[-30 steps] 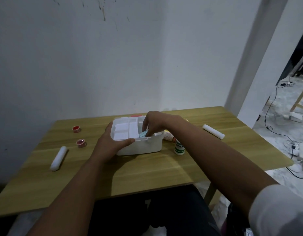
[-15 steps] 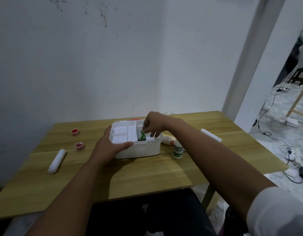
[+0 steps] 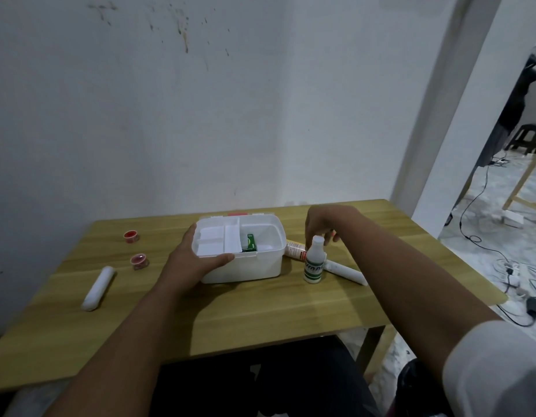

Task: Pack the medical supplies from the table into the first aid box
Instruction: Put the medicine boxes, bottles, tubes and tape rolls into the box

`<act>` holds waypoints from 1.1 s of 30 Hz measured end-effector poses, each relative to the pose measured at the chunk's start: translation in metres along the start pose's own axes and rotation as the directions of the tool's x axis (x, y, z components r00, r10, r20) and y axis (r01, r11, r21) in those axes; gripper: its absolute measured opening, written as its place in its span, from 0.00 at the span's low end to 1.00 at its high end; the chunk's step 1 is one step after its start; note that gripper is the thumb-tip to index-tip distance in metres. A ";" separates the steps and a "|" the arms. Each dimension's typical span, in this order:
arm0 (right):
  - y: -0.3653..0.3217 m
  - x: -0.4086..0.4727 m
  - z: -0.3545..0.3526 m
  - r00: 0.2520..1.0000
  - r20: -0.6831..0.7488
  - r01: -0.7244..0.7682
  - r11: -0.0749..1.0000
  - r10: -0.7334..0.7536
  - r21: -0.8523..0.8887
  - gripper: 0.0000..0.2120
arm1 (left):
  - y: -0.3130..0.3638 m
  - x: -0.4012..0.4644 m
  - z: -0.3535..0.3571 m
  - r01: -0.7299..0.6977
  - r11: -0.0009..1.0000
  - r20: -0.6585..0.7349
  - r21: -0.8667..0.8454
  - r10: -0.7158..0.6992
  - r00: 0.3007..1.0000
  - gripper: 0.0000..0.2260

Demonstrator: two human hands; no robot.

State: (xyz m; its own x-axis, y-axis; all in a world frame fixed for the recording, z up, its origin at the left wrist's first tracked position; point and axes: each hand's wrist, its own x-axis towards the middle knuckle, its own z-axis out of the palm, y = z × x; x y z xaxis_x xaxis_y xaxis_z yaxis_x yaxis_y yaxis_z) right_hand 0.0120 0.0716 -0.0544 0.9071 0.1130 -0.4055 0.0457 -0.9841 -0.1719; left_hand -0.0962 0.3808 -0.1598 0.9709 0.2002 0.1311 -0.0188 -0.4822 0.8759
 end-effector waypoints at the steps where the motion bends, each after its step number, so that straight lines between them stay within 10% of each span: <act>1: 0.001 0.001 0.002 1.000 0.020 -0.007 1.000 0.007 0.002 0.17 | 0.000 0.000 0.000 -0.002 1.000 0.003 0.003 0.002 1.000 0.57; 13: 0.010 0.021 0.017 0.997 0.082 -0.011 0.999 0.009 0.032 0.16 | 0.002 -0.001 0.000 -0.002 1.000 0.013 0.025 0.002 1.000 0.57; 33: -0.036 -0.022 -0.077 0.876 -0.366 0.410 0.884 -0.314 0.223 0.13 | 0.000 -0.002 0.002 -0.004 1.000 0.006 0.006 0.004 1.000 0.53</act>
State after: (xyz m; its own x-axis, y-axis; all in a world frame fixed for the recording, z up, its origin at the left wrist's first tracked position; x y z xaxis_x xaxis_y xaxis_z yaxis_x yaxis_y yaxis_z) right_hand 0.0222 0.0939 0.0297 0.9335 0.3576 0.0277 0.3193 -0.7933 -0.5183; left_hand -0.0976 0.3782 -0.1607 0.9722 0.1933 0.1321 -0.0215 -0.4879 0.8726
